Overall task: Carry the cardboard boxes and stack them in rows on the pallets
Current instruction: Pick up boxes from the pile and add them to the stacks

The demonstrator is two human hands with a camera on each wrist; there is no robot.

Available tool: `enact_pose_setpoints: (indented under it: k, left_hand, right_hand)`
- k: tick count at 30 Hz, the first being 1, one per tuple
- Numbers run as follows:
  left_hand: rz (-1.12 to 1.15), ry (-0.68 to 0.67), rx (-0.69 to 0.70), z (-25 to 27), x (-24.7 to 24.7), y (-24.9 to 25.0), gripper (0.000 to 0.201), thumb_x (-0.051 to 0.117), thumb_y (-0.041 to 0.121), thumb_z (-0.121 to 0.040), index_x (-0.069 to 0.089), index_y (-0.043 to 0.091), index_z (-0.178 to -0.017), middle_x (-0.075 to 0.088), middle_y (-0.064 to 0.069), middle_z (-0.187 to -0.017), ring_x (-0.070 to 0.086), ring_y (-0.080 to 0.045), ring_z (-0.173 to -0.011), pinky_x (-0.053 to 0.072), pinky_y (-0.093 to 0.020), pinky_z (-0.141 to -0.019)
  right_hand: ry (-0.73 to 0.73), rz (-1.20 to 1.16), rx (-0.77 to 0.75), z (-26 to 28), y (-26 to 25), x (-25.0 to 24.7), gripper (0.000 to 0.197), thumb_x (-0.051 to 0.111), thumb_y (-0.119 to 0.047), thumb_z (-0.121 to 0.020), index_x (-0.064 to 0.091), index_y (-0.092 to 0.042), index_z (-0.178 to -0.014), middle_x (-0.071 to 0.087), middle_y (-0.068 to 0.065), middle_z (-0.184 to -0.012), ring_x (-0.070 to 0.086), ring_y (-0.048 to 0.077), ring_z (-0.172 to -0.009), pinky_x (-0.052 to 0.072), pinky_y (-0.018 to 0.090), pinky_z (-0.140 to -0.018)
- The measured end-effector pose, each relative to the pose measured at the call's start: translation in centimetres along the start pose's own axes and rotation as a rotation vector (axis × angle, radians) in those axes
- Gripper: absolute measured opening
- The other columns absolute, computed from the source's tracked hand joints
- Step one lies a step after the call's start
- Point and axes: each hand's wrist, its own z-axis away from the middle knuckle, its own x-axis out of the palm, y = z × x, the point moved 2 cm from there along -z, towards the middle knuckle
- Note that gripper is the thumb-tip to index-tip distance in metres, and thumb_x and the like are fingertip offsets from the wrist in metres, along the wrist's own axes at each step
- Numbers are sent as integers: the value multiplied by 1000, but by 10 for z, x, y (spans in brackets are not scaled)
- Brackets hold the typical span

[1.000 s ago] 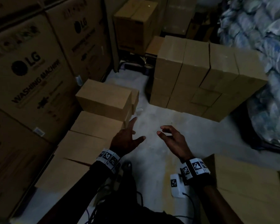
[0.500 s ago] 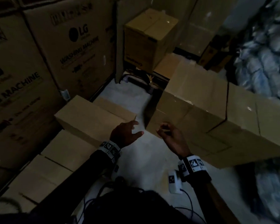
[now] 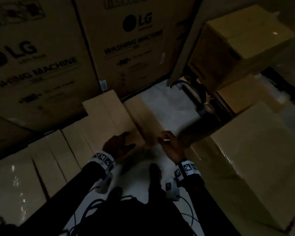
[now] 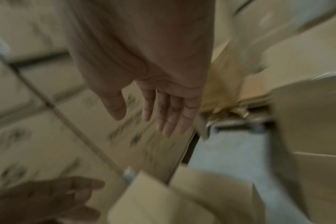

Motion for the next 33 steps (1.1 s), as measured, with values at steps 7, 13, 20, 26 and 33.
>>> enact_pose_setpoints:
  k: [7,13,20,26,33]
  left_hand:
    - [107,105,-219,-57,38,14,80,57,62,-95,24,29,-160,59,-12,-142,63,-33,-118,54,-42,-93]
    - [191,190,-496,-103,101,-52,88,57,65,-92,11,36,-161,50,-8,-148,54,-36,-125,52,-49,-95]
    - [195,208,-698,-159,178,-153,91,53,79,-85,-2,58,-155,27,-6,-162,27,-34,-147,29,-64,-109]
    - [309,318,-670,-203,210,-200,93,49,94,-73,-5,72,-146,54,-23,-125,56,-43,-112,46,-63,-99]
    - [306,478,-646,-206,214,-200,109,43,105,-59,-3,68,-150,66,-19,-88,66,-38,-78,59,-46,-74]
  right_hand:
    - [-314,270,-30,-114,30,29,57,70,-30,-97,48,-18,-148,61,8,-137,60,23,-123,44,23,-96]
    - [-542,506,-121,-193,91,89,70,65,-32,-100,32,-18,-160,35,10,-163,34,29,-149,26,37,-119]
    - [-495,521,-109,-266,183,163,86,67,-52,-94,20,-31,-163,27,1,-167,30,22,-150,31,45,-121]
    - [-476,519,-210,-293,212,210,87,65,-59,-94,8,-52,-158,27,-5,-167,40,23,-143,41,35,-106]
    - [-377,526,-272,-295,221,221,94,64,-72,-86,12,-48,-161,27,-11,-166,42,22,-142,40,40,-108]
